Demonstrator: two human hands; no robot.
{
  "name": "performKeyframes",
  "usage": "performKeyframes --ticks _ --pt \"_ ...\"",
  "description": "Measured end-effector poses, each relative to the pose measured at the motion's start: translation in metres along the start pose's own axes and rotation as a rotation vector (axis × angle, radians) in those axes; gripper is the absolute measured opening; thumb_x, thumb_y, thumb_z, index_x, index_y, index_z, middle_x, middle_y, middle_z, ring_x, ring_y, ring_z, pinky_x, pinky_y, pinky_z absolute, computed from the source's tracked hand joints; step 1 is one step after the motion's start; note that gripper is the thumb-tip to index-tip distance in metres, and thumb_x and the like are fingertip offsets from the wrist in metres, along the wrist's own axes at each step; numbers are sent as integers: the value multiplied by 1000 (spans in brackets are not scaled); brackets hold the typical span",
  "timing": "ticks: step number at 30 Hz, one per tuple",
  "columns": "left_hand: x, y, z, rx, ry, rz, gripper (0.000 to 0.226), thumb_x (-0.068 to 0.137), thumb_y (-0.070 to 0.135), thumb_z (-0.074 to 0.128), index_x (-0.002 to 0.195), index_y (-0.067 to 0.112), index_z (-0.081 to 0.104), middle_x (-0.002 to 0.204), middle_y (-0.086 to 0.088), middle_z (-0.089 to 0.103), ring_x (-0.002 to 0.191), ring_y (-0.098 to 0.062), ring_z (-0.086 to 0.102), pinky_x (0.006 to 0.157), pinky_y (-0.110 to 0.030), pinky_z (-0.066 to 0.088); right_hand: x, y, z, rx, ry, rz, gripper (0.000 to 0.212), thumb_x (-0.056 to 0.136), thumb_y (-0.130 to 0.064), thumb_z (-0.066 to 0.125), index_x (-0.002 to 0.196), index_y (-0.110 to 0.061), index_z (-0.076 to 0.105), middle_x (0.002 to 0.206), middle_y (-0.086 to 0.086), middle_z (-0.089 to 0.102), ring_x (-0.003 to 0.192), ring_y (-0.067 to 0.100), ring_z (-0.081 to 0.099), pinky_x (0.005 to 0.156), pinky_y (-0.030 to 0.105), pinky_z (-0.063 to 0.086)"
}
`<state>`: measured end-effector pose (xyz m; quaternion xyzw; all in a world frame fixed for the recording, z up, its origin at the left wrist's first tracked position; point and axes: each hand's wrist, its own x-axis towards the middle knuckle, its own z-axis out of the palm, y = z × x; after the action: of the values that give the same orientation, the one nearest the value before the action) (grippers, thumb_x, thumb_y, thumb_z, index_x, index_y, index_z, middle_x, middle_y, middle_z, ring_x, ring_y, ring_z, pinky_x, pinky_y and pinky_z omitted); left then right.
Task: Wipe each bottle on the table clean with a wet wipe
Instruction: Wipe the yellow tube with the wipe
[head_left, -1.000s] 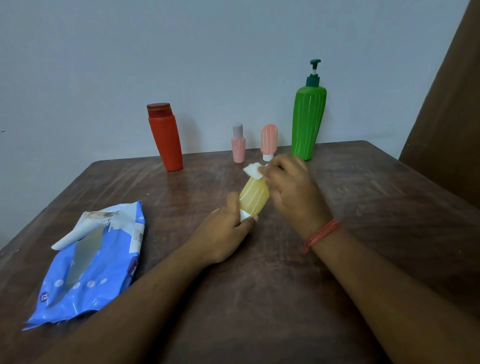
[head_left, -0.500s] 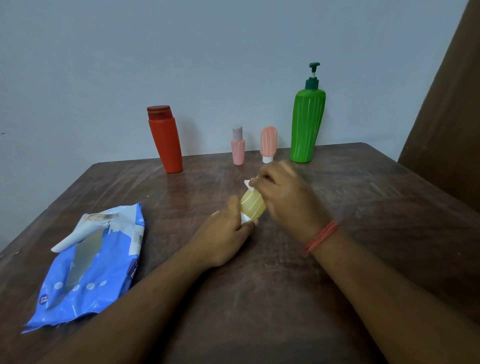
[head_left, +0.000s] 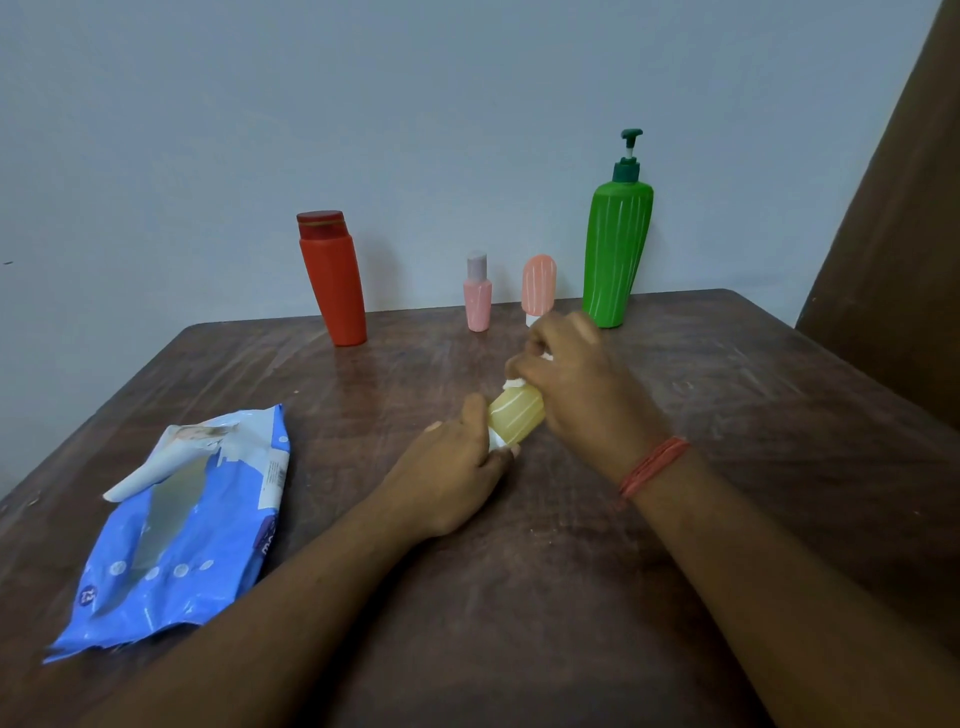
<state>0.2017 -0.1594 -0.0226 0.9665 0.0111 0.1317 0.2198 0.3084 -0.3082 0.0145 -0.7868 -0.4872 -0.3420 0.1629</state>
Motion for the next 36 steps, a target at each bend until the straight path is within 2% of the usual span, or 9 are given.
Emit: performKeyframes --ticks 4,8,11,17,21,24,27,33,36 --pt "-1 1 1 14 -9 -8 25 101 40 48 100 23 29 75 10 46 75 -21 52 62 -36 27 0 13 2 33 50 109 25 77 7 69 92 -12 74 94 5 52 87 25 50 62 38 51" --pt "-1 0 0 -16 -6 -12 26 101 42 49 100 25 29 77 8 51 77 -22 55 62 -37 30 -1 8 3 86 39 -8 25 79 8 62 92 -10 74 95 6 56 90 25 53 68 33 49" --pt "0 2 0 -2 -17 -20 25 101 41 48 100 23 31 76 9 48 76 -20 53 59 -35 28 -4 22 6 202 5 126 26 84 8 59 96 -10 73 97 7 62 91 27 57 76 44 53" --pt "-1 0 -5 -324 -63 -110 27 100 38 54 103 20 35 85 3 49 75 -13 46 65 -33 38 -10 26 3 1085 -105 483 26 103 -3 49 117 -11 70 120 6 71 115 18 65 100 31 51" --pt "-2 3 -9 -516 -67 -146 24 102 38 54 112 21 40 93 3 47 81 -12 45 70 -30 39 -14 29 2 1650 -78 625 32 99 3 46 126 -4 62 133 13 65 124 21 61 99 31 53" --pt "-2 1 -9 -531 -86 -142 31 101 42 53 123 23 41 111 -6 55 96 -21 53 84 -37 47 -12 26 7 1577 17 621 24 92 -1 57 113 -6 67 116 7 72 112 18 66 96 30 54" --pt "-1 1 -10 -538 -94 -134 30 102 42 52 124 25 40 111 -6 55 93 -14 51 86 -37 47 -9 25 10 1486 95 649 19 80 -13 68 99 -9 69 100 2 76 98 17 69 89 32 57" --pt "1 0 -8 -543 -102 -142 38 101 46 51 131 28 36 119 -2 55 109 -21 54 96 -42 47 -11 14 16 1639 35 617 37 87 -12 61 123 -3 64 118 10 71 109 18 66 84 26 55" --pt "1 0 -8 -571 -105 -143 49 95 57 51 134 31 35 125 1 55 114 -20 54 101 -44 47 -10 14 16 1520 40 634 30 83 -16 66 111 -7 67 108 8 73 103 19 68 86 33 55"
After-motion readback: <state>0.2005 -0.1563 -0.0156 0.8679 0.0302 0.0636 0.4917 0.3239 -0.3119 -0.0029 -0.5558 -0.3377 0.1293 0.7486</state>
